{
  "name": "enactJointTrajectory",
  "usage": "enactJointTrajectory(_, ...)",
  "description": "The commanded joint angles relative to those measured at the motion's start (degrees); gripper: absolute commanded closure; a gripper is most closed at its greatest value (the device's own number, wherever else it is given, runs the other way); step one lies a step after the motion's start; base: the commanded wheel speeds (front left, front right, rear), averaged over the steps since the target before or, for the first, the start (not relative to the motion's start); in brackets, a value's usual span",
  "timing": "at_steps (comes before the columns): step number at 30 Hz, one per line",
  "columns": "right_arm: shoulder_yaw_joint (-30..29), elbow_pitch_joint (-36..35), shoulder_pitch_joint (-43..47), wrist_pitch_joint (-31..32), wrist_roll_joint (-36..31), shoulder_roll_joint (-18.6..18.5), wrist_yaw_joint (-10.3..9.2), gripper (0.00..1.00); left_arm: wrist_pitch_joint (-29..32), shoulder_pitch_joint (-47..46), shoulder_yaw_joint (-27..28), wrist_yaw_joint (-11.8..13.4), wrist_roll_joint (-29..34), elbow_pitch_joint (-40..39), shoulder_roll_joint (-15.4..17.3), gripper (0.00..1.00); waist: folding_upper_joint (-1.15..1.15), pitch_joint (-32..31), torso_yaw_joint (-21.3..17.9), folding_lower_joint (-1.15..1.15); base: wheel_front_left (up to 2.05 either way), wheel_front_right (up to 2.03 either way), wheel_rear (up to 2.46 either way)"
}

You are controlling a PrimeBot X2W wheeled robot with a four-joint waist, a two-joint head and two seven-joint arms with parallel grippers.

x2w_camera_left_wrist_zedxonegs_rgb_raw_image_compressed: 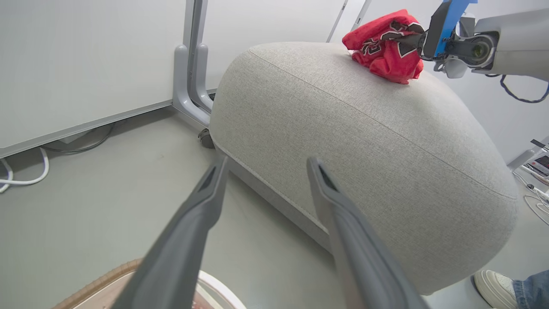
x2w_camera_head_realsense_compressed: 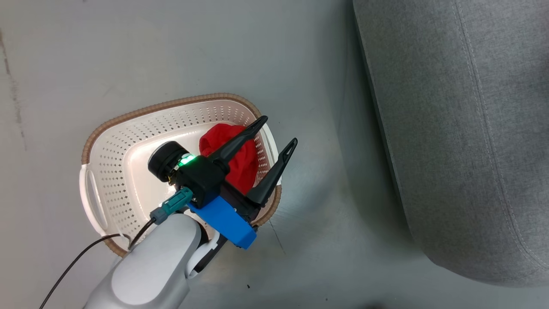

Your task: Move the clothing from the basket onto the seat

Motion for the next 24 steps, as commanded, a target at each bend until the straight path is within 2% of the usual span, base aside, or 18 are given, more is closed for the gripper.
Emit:
enactJointTrajectory(1,-0.3,-0.3,0.4,-0.2,-0.6,0.2,-0.06,1.0,-0.2,-0.7,0.2,-0.2,-0.3,0.1,0.0,0.0,0.0,-0.3,0.0,-0.01,0.0,0.0,0.0)
enactJointTrajectory(4,-1.1,-1.0,0.3,-0.1,-2.6,1.0,-0.06,1.0,-0.2,-0.2,0.1,-0.2,-0.7,0.6,-0.4,0.0,0.0,-1.4,0.3,-0.01,0.0,0.0,0.0)
enactJointTrajectory(5,-1.7,-1.8,0.4,-0.5,-3.5,1.1,-0.06,0.84,-0.2,-0.2,0.1,-0.2,-0.7,0.8,-0.6,0.0,0.0,-1.9,0.4,-0.01,0.0,0.0,0.0)
enactJointTrajectory(6,-2.3,-2.3,0.7,-0.7,-4.1,1.6,-0.06,0.51,-0.2,-0.1,0.1,-0.2,-0.9,1.0,-0.8,0.0,0.0,-2.5,0.6,-0.01,0.0,0.0,0.0)
enactJointTrajectory(7,-2.6,-2.6,1.2,-0.6,-4.9,2.4,-0.06,0.0,-0.2,0.1,0.1,-0.2,-0.9,1.2,-1.0,0.0,0.0,-3.3,0.7,-0.01,0.0,0.0,0.0)
enactJointTrajectory(14,-0.5,-4.8,6.1,-0.4,-8.2,5.9,-0.06,0.0,-0.2,4.5,3.8,-0.2,-1.7,1.8,-2.9,0.0,0.0,-11.5,1.1,-0.01,0.0,0.0,0.0)
enactJointTrajectory(24,6.9,-8.8,18.8,-1.6,-3.3,9.3,-0.06,0.0,-0.2,16.3,11.2,-0.2,-1.4,2.7,-4.9,0.0,0.0,-25.5,3.2,-0.01,0.0,0.0,0.0)
